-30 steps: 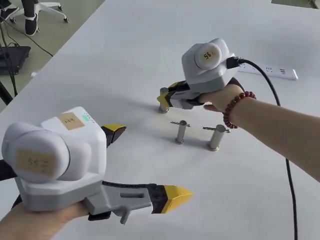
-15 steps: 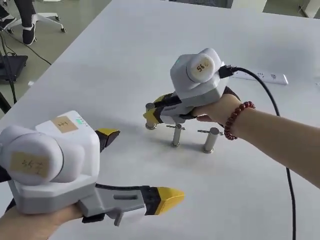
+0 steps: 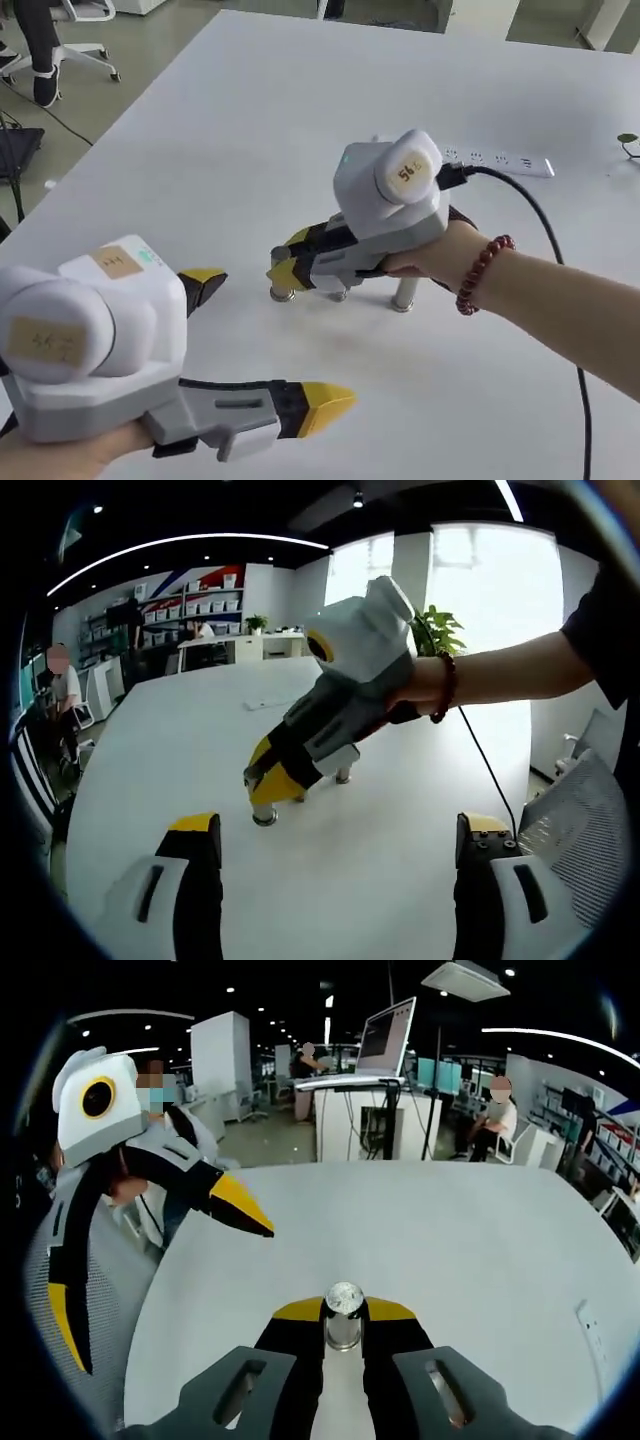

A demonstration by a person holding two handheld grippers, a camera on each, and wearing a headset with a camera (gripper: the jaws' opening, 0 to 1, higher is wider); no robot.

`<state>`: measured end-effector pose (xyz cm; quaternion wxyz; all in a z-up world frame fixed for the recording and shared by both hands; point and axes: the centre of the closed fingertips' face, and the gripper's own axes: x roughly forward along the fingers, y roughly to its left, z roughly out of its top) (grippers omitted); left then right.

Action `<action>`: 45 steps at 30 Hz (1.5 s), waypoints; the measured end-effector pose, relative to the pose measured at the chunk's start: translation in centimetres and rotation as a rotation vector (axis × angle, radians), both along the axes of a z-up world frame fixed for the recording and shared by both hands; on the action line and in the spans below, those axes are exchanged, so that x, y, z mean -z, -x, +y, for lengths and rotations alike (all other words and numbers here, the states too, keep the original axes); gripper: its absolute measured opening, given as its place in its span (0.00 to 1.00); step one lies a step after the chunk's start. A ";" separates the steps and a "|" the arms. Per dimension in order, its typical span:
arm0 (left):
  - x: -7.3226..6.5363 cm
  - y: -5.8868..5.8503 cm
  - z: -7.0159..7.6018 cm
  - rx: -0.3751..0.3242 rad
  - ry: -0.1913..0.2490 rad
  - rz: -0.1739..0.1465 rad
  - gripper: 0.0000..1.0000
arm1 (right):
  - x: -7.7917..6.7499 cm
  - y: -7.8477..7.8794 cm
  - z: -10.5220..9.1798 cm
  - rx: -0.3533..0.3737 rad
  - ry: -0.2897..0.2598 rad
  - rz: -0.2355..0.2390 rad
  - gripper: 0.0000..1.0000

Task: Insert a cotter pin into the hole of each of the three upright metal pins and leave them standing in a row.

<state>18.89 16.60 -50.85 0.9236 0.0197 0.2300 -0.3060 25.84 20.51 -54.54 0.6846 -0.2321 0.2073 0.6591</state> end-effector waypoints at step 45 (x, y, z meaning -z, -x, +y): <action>-1.4 1.3 -2.8 0.040 0.009 -0.011 0.93 | 1.7 3.8 -11.1 0.174 0.029 0.026 0.08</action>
